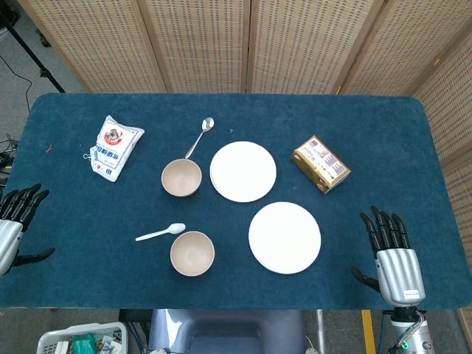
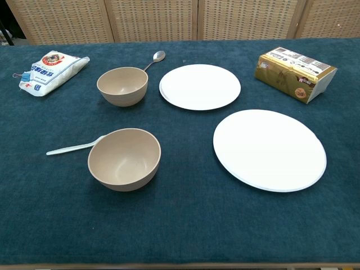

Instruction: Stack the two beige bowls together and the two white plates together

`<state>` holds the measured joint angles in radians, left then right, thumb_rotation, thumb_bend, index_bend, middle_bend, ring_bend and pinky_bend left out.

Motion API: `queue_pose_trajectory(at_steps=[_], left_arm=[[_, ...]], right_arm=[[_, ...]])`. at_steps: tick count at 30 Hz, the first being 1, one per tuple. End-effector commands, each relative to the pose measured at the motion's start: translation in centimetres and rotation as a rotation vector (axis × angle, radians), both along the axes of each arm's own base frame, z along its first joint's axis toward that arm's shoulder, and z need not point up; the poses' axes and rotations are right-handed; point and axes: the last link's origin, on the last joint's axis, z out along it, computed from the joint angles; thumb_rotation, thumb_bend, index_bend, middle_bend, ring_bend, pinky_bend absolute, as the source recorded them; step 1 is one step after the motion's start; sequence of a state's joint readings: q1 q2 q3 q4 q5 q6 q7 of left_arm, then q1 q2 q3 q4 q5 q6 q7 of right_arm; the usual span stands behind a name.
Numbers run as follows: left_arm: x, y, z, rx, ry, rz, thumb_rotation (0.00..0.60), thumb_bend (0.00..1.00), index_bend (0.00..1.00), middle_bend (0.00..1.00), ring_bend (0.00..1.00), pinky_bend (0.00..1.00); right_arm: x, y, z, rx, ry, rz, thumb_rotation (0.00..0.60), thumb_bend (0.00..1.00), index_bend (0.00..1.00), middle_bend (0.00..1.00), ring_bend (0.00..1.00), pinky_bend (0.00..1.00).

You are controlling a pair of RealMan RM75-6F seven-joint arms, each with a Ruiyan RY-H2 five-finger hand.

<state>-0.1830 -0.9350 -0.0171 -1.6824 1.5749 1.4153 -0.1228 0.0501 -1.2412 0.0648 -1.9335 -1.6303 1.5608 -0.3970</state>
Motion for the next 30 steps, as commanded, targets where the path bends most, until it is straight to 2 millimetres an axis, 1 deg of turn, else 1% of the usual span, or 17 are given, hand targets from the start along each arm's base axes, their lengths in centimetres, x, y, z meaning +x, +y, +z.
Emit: queue_pose_trajectory(at_steps=[1,8,12,15,16,17,18,20,21,22,24,26,28,30], left_arm=[[0.0,0.0,0.0,-0.002,0.000,0.001,0.600,0.00,0.00,0.00,0.00,0.00],[0.0,0.0,0.0,-0.004,-0.002,0.001,0.600,0.00,0.00,0.00,0.00,0.00],[0.3,-0.1,-0.7,-0.044,0.001,-0.033,0.600,0.00,0.00,0.00,0.00,0.00],[0.7,-0.2,-2.0,-0.118,0.012,-0.088,0.600,0.00,0.00,0.00,0.00,0.00],[1.0,-0.3,-2.9,-0.168,0.019,-0.122,0.600,0.00,0.00,0.00,0.00,0.00],[1.2,-0.3,-3.3,-0.188,0.021,-0.139,0.600,0.00,0.00,0.00,0.00,0.00],[1.5,-0.3,-4.2,-0.231,0.032,-0.174,0.600,0.00,0.00,0.00,0.00,0.00],[1.9,-0.4,-5.3,-0.284,0.050,-0.214,0.600,0.00,0.00,0.00,0.00,0.00],[2.4,-0.4,-6.3,-0.328,0.070,-0.247,0.600,0.00,0.00,0.00,0.00,0.00],[2.6,-0.4,-6.8,-0.351,0.082,-0.264,0.600,0.00,0.02,0.00,0.00,0.00],[3.4,-0.5,-8.4,-0.414,0.099,-0.303,0.600,0.01,0.10,0.00,0.00,0.00],[3.9,-0.6,-9.6,-0.467,0.097,-0.312,0.600,0.02,0.22,0.00,0.00,0.00],[4.6,-0.6,-10.7,-0.506,0.077,-0.307,0.600,0.03,0.31,0.00,0.00,0.00],[5.5,-0.4,-11.7,-0.520,0.041,-0.310,0.600,0.04,0.36,0.00,0.00,0.00]], right_arm=[[0.0,0.0,0.0,0.000,0.000,0.000,0.600,0.00,0.01,0.00,0.00,0.00],[0.0,0.0,0.0,-0.001,0.001,-0.001,0.600,0.00,0.01,0.00,0.00,0.00],[0.1,0.1,-0.1,0.003,0.000,0.000,0.600,0.00,0.01,0.00,0.00,0.00],[0.0,0.0,0.0,0.001,-0.004,-0.004,0.600,0.00,0.01,0.00,0.00,0.00],[0.0,0.1,0.0,0.001,-0.005,-0.004,0.600,0.00,0.01,0.00,0.00,0.00],[0.1,0.1,0.0,0.001,-0.006,-0.002,0.600,0.00,0.01,0.00,0.00,0.00],[0.1,0.1,0.0,0.002,-0.006,-0.001,0.600,0.00,0.01,0.00,0.00,0.00],[0.0,0.1,0.0,0.004,-0.005,-0.003,0.600,0.00,0.01,0.00,0.00,0.00],[0.0,0.1,0.0,0.006,-0.005,-0.006,0.600,0.00,0.01,0.00,0.00,0.00],[-0.1,0.0,0.0,0.007,-0.005,-0.007,0.600,0.00,0.01,0.00,0.00,0.00],[-0.1,0.0,0.0,0.006,-0.006,-0.010,0.600,0.00,0.01,0.00,0.00,0.00],[-0.2,-0.1,0.0,0.005,-0.005,-0.011,0.600,0.00,0.01,0.00,0.00,0.00],[-0.2,-0.1,0.0,0.008,-0.005,-0.013,0.600,0.00,0.01,0.00,0.00,0.00],[-0.2,-0.2,-0.1,0.010,-0.003,-0.014,0.600,0.00,0.01,0.00,0.00,0.00]])
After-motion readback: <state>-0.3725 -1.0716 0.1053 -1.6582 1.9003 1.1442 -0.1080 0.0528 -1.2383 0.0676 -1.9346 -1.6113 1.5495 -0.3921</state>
